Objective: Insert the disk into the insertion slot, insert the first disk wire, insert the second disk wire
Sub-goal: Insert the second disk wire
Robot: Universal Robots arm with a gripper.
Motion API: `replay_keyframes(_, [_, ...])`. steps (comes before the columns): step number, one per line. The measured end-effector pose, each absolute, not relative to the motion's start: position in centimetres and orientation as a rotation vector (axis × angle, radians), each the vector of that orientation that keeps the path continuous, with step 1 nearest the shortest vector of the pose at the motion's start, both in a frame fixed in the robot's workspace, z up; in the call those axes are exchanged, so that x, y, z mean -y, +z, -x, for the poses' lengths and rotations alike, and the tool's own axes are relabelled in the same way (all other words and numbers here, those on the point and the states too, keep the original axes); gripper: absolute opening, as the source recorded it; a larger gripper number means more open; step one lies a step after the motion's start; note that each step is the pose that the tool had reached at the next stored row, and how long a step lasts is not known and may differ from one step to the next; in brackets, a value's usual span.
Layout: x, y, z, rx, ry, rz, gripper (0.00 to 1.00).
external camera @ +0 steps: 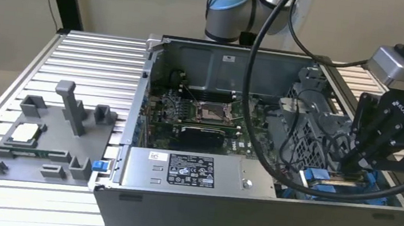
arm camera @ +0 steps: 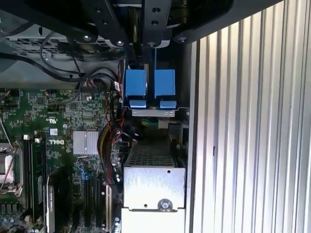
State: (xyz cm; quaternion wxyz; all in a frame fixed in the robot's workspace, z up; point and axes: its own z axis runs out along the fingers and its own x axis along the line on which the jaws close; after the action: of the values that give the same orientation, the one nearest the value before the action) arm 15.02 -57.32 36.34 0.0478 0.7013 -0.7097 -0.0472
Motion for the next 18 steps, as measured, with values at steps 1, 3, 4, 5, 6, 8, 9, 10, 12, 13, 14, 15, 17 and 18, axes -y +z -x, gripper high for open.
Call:
replay_keyframes(1, [57.26,36.31,-14.95,2.17,-0.13,-2.144,0.0])
replay_keyframes(3, [57.17,36.25,-14.82,2.183,-0.104,-2.157,0.0])
replay_keyframes(4, [57.14,36.22,-14.78,2.19,-0.091,-2.163,0.0])
replay_keyframes(5, [57.12,36.19,-14.74,2.195,-0.08,-2.168,0.0])
replay_keyframes(6, [57.1,36.17,-14.7,2.2,-0.07,-2.173,0.0])
replay_keyframes(8, [57.07,36.13,-14.65,2.209,-0.054,-2.18,0.0])
replay_keyframes(9, [57.07,36.12,-14.63,2.211,-0.05,-2.182,0.0])
replay_keyframes(10, [57.07,36.13,-14.63,2.211,-0.049,-2.182,0.0])
replay_keyframes(12, [57.07,36.13,-14.63,2.211,-0.049,-2.182,0.0])
replay_keyframes(13, [57.07,36.13,-14.63,2.211,-0.049,-2.182,0.0])
replay_keyframes(14, [57.07,36.13,-14.62,2.211,-0.049,-2.182,0.0])
replay_keyframes(15, [57.07,36.13,-14.62,2.211,-0.049,-2.182,0.0])
replay_keyframes(17, [57.07,36.12,-14.61,2.211,-0.048,-2.183,0.0])
replay_keyframes(18, [57.06,36.1,-14.61,2.212,-0.047,-2.184,0.0])
